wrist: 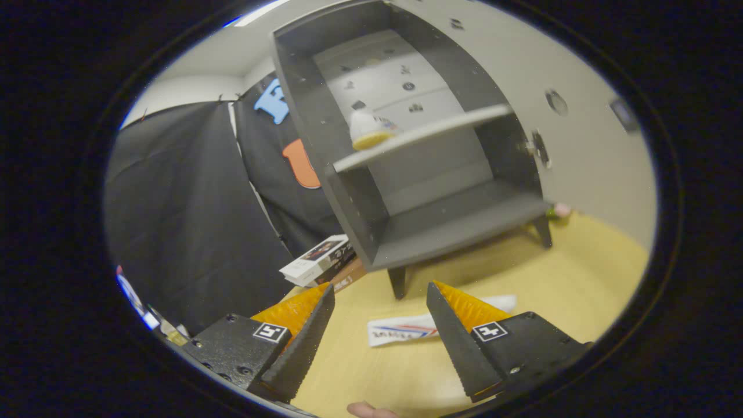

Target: Open the shoe cabinet door, grab the shoes and put them into the shoe cabinet, then close the shoe cabinet door.

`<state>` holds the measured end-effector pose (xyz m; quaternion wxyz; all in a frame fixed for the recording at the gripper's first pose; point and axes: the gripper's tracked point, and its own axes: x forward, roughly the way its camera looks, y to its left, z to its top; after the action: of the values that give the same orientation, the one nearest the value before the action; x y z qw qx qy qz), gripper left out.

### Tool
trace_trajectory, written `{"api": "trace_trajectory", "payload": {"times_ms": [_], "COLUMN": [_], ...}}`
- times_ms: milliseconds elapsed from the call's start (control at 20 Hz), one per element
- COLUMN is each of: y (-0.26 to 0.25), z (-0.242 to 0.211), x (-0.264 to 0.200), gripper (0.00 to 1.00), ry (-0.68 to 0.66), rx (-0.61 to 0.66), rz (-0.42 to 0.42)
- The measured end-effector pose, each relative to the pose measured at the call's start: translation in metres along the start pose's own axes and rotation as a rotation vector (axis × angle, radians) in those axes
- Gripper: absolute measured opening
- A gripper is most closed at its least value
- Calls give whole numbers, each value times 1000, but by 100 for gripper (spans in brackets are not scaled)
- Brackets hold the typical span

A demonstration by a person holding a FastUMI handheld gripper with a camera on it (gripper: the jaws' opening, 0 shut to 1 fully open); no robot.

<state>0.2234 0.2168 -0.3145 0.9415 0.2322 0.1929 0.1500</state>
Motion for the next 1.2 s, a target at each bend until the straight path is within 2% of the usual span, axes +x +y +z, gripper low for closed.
{"api": "trace_trajectory", "payload": {"times_ms": [150,350,450,550,650,700,800,900,950,1050,1150,1200], "y": [-7,-22,-20,-28,-48,-57,-56,-54,-54,-48,-49,-52], "z": [-47,-84,-85,-69,-63,-61,-57,-56,-48,-36,-29,-27], "x": [21,53,67,80,88,92,98,103,113,131,143,148], "gripper": [100,100,99,95,90,78,51,42,42,31,19,6], "ry": [78,143,147,73,7,-10,-21,-53,-62,-78,-64,-57], "rx": [249,458,564,648,699,724,726,713,706,683,671,658], "rz": [-5,-45,-23,-27,-85,-104,-54,-28,-13,14,47,52]}}
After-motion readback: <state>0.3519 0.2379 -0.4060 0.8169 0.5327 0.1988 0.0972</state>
